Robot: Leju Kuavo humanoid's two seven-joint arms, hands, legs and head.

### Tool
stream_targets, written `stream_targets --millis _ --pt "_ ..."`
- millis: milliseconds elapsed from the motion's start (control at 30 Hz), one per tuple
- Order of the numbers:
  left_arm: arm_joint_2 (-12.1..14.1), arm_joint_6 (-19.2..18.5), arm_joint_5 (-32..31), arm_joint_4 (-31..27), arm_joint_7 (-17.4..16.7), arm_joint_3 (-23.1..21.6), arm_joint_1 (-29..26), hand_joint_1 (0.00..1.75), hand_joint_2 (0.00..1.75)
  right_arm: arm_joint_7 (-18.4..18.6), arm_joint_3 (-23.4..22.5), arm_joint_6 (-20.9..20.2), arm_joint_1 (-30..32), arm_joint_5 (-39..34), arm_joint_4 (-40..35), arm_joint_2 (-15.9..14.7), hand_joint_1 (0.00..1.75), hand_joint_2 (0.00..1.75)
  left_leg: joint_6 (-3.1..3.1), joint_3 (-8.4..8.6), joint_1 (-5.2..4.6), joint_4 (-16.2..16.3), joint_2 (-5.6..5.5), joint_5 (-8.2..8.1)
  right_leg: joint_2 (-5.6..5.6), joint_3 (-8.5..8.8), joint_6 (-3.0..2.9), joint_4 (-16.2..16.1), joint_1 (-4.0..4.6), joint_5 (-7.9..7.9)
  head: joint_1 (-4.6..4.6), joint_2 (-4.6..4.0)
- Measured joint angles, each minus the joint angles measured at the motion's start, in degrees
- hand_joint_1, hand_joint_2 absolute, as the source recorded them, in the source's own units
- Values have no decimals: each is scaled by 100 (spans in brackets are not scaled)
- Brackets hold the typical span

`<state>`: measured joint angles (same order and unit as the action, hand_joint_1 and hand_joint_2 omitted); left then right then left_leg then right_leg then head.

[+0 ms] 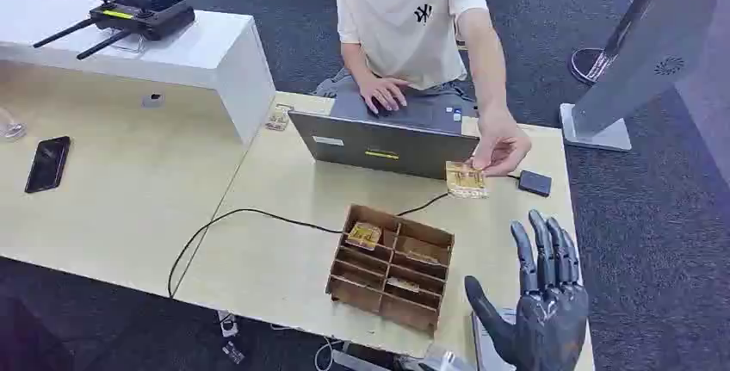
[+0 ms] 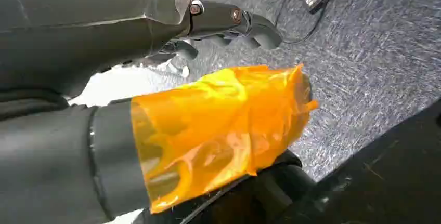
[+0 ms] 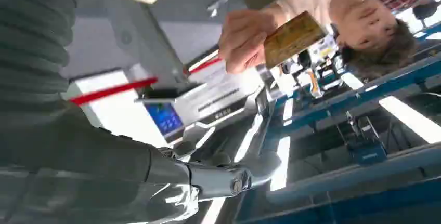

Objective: Pass the card to the sensor for recognition and then transmit it.

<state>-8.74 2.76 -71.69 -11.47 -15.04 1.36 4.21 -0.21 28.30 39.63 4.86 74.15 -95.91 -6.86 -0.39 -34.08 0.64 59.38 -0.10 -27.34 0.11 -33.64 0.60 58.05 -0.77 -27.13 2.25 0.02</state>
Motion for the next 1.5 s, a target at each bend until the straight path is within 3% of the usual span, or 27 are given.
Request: stream_targets --millis 100,567,600,633,667,1500 --pt "13 -83 -33 -2 -39 -127 44 0 0 364 0 -127 -368 412 219 -107 0 175 0 3 0 1 1 1 0 0 0 0 0 2 0 0" --pt "13 -203 -48 -7 -70 -418 103 0 0 849 46 -557 -1243 997 879 -343 5 175 1 1 0 1 0 2 -1 1 -1 1 0 2 0 0" --pt "13 -203 -48 -9 -74 -422 103 0 0 856 59 -577 -1286 1006 903 -343 31 175 1 2 0 1 0 2 -1 1 -1 1 0 2 0 0" --pt "13 -203 -46 -9 -74 -429 103 0 0 860 66 -606 -1321 1019 929 -343 82 175 1 1 0 1 0 2 -1 1 -1 1 0 2 0 0" --pt "11 -203 -46 -9 -74 -435 103 0 0 864 70 -634 -1350 1033 956 -343 171 175 1 1 0 1 -1 2 -1 1 -1 1 0 2 0 0" --pt "5 -151 89 -9 -120 -509 92 0 0 901 197 -796 -1475 1028 1141 -190 175 175 1 0 0 1 -1 1 -2 1 -1 1 0 1 0 0"
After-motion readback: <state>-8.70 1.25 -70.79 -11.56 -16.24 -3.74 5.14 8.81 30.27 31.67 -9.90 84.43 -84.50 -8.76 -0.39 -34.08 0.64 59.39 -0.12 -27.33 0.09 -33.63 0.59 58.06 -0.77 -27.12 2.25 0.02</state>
